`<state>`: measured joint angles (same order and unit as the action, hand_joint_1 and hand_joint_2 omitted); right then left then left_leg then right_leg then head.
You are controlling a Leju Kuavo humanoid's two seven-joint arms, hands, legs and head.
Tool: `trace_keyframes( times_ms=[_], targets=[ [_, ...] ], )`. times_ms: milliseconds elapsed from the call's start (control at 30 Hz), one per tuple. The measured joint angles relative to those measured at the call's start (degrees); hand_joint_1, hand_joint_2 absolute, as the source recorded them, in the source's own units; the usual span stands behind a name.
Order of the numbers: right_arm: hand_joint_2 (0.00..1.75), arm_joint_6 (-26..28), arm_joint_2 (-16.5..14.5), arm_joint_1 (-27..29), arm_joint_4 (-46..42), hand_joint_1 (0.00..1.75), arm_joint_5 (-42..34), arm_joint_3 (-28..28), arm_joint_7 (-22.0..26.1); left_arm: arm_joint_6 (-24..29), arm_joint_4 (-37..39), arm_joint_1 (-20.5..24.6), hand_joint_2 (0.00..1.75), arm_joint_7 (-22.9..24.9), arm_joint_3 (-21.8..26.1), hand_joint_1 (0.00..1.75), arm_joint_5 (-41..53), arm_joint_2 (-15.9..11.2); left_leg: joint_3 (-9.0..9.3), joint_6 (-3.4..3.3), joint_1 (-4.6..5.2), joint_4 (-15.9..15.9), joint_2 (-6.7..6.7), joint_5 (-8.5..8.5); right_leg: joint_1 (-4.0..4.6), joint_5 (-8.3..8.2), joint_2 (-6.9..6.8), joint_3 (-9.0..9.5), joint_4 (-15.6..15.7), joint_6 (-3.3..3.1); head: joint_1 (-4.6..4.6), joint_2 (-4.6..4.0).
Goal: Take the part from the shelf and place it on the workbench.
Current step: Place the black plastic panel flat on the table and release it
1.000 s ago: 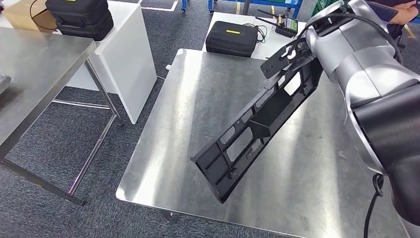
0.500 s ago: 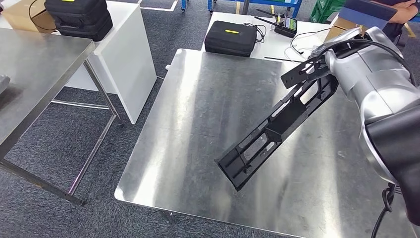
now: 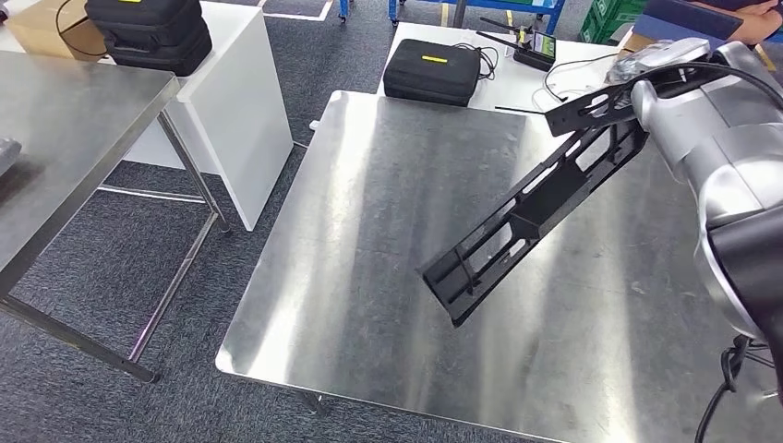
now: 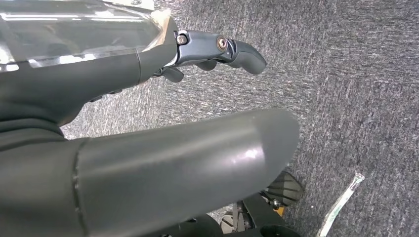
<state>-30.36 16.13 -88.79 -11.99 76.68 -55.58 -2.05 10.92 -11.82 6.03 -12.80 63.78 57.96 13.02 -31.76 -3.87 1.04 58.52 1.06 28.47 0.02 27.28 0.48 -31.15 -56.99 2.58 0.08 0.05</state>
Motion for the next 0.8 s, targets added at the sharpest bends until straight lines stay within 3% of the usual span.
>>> trace_keyframes(
  times_ms=[67,167,267,333,500,600,733,800],
  targets=[
    [0.0,-2.0,0.9,-0.8,0.0,0.0,1.3,-0.6,-1.3,0.0,0.0,0.0,0.0,0.0,-0.1,0.0,0.1,-0.1,-0.02,0.0,0.02,0.0,0.04,0.0,-0.01,0.0,-0.04,-0.01,0.0,0.0,0.0,0.0],
    [0.0,-4.6,2.0,-2.0,0.0,0.0,2.9,-1.8,0.6,-0.1,0.0,0.0,0.0,-0.1,-0.4,0.0,0.4,-0.1,-0.04,0.0,0.04,0.0,0.02,0.0,-0.02,0.0,-0.03,0.0,0.0,0.0,0.01,0.0],
    [0.0,-8.3,2.0,-2.4,0.4,0.0,-6.7,1.7,4.2,-0.4,0.0,0.0,0.0,-0.4,-0.4,0.0,0.4,-0.2,-0.03,0.0,0.04,0.0,-0.3,0.03,-0.02,-0.02,0.24,-0.06,0.0,0.01,0.01,0.01],
    [0.0,-6.7,1.6,-2.1,0.4,0.0,-8.4,3.9,2.6,-0.4,0.0,0.1,0.0,-0.3,-0.4,0.0,0.4,-0.3,0.02,-0.01,0.04,0.0,-0.49,0.04,-0.03,-0.03,0.41,-0.12,0.0,0.02,-0.02,0.01],
    [0.0,-3.3,1.8,-2.0,0.1,0.0,1.0,1.8,-4.4,-0.1,0.0,0.0,0.0,-0.3,-0.4,0.0,0.6,-0.1,-0.05,0.01,-0.03,0.0,0.14,-0.1,0.01,0.01,-0.22,-0.03,0.0,-0.01,0.01,0.01],
    [0.0,-4.7,2.3,-2.0,0.0,0.0,-1.6,1.3,-4.9,0.0,0.0,-0.1,0.0,-0.3,-0.4,0.0,0.8,-0.1,-0.03,0.01,0.02,0.0,-0.02,-0.09,-0.01,-0.01,-0.06,-0.05,0.0,0.0,0.01,0.01],
    [0.0,-4.5,3.1,-3.2,0.0,0.0,8.5,-3.9,-4.7,0.0,0.0,-0.1,0.0,-0.2,-0.4,0.0,1.1,-0.1,-0.07,-0.01,0.05,0.0,0.15,-0.1,-0.02,0.0,-0.21,-0.09,0.0,0.0,-0.03,0.01],
    [0.0,-4.4,3.6,-4.0,0.1,0.0,9.5,-5.9,-4.3,0.0,0.0,-0.2,0.0,-0.3,-0.4,0.0,1.1,0.0,-0.14,-0.02,0.04,0.0,0.2,-0.11,-0.01,0.0,-0.31,-0.09,0.0,0.0,-0.01,0.01]
  ],
)
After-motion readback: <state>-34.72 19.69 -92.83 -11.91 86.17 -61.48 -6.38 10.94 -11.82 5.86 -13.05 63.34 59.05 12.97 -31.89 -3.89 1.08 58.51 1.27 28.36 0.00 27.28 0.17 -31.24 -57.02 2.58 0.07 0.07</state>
